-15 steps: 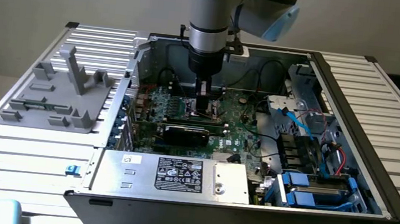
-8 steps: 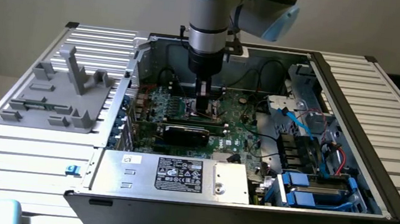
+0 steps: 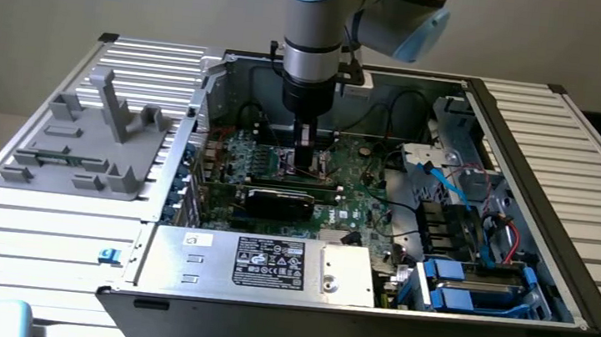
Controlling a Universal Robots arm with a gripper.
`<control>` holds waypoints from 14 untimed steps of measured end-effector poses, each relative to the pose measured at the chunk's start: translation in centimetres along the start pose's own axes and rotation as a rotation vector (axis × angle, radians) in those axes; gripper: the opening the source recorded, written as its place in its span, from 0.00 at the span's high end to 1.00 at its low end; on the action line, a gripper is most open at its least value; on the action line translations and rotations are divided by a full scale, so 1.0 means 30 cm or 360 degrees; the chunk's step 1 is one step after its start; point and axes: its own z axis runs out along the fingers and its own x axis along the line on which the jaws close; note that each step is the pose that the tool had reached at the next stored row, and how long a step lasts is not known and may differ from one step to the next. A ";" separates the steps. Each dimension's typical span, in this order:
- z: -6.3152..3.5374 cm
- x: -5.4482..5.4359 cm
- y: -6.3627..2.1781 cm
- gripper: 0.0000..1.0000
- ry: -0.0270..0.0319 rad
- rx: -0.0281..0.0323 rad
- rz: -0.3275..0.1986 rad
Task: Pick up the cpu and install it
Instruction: 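Place the cpu into insertion slot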
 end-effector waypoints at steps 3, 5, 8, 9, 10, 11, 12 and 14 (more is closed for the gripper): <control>0.000 0.000 0.000 0.44 0.00000 -0.00001 0.0000; 0.000 0.000 0.000 0.44 0.00002 -0.00003 0.0000; 0.001 -0.001 0.000 0.44 0.00006 -0.00005 0.0000; 0.001 -0.001 0.000 0.44 0.00005 -0.00004 0.0000; 0.001 -0.002 0.000 0.44 0.00002 -0.00003 0.0000; 0.001 -0.002 0.000 0.44 0.00001 -0.00002 0.0000; 0.001 -0.002 0.000 0.44 0.00001 -0.00002 0.0000; 0.001 -0.002 0.000 0.44 0.00000 -0.00001 0.0000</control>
